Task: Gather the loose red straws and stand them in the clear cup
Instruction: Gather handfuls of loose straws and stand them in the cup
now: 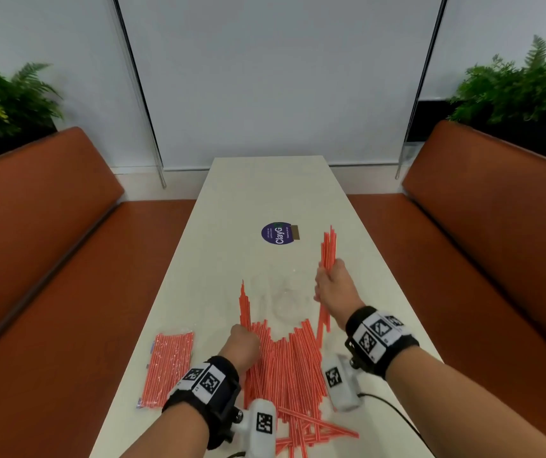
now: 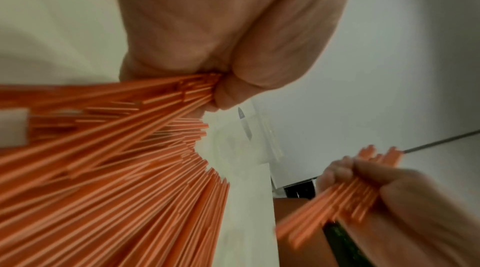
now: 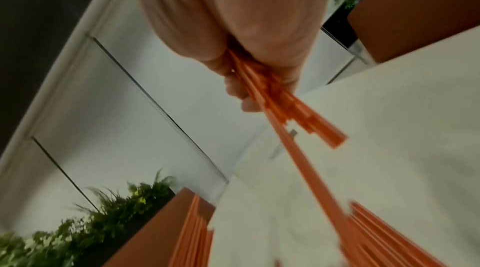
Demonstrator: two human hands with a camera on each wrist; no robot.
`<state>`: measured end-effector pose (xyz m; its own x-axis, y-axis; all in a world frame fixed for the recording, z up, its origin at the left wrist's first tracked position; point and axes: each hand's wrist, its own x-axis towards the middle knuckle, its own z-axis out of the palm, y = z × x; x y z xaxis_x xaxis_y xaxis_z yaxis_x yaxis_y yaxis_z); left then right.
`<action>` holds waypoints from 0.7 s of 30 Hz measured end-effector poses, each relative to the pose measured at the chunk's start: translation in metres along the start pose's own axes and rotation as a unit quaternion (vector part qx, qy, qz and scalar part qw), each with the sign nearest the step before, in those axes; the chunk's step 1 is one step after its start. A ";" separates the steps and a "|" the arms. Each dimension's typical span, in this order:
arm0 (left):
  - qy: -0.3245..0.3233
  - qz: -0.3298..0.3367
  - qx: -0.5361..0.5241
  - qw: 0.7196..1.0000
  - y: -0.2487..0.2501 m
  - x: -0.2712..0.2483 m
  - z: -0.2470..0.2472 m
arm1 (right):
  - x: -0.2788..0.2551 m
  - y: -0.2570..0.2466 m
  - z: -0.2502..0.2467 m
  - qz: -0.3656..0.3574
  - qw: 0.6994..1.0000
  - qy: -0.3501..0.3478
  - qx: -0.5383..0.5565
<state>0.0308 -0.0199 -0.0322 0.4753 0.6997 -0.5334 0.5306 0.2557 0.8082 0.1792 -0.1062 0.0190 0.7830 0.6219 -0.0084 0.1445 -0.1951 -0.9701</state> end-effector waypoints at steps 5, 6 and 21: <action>-0.034 -0.014 -0.110 0.993 0.005 -0.008 -0.011 | 0.045 -0.051 0.017 -0.132 0.989 0.046 0.046; -0.043 -0.004 -0.121 0.992 0.006 -0.010 -0.013 | 0.053 -0.052 0.022 -0.147 0.987 0.051 0.040; -0.027 0.089 -0.222 0.971 0.022 0.004 -0.013 | 0.083 0.022 0.051 -0.153 0.988 0.023 0.029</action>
<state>0.0350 -0.0026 -0.0130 0.5737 0.7266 -0.3780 0.0876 0.4045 0.9104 0.2167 -0.0206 -0.0152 0.7350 0.6094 0.2974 0.3450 0.0415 -0.9377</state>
